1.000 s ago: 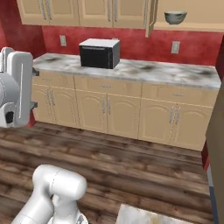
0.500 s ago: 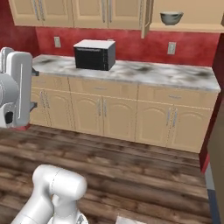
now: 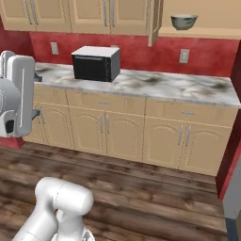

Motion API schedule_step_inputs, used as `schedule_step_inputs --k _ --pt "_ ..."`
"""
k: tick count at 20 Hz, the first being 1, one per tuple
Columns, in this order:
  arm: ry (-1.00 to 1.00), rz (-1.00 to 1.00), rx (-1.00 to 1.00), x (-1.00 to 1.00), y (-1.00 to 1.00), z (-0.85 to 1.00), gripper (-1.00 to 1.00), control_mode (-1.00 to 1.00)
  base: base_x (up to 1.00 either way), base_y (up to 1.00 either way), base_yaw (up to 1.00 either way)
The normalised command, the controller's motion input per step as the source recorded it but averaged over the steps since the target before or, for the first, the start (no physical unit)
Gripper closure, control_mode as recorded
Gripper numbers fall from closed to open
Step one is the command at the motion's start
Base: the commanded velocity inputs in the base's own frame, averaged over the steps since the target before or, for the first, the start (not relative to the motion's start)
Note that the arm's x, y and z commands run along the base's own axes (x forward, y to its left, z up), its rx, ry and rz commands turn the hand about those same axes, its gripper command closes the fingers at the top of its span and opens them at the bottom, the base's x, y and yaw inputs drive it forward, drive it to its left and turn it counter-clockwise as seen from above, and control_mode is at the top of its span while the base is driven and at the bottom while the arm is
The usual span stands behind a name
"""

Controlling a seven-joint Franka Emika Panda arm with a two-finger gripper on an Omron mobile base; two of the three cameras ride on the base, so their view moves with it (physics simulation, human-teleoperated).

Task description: Move the bowls from the cabinet to the plates on the dining table.

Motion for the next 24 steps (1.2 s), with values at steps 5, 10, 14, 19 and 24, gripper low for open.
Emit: schedule_step_inputs --k 5,10,14,19,24 --pt "0.00 0.00 0.00 0.00 0.00 0.00 -1.00 1.00 0.62 0.10 -0.01" --pt "0.00 0.00 0.00 0.00 0.00 0.00 -1.00 1.00 0.59 0.03 0.00" --pt "0.00 0.00 0.00 0.00 0.00 0.00 -1.00 1.00 0.48 -0.03 0.00" --pt "0.00 0.00 0.00 0.00 0.00 0.00 -1.00 1.00 0.27 -0.32 -0.03" --pt "0.00 0.00 0.00 0.00 0.00 0.00 -1.00 1.00 0.14 -0.49 -0.03"
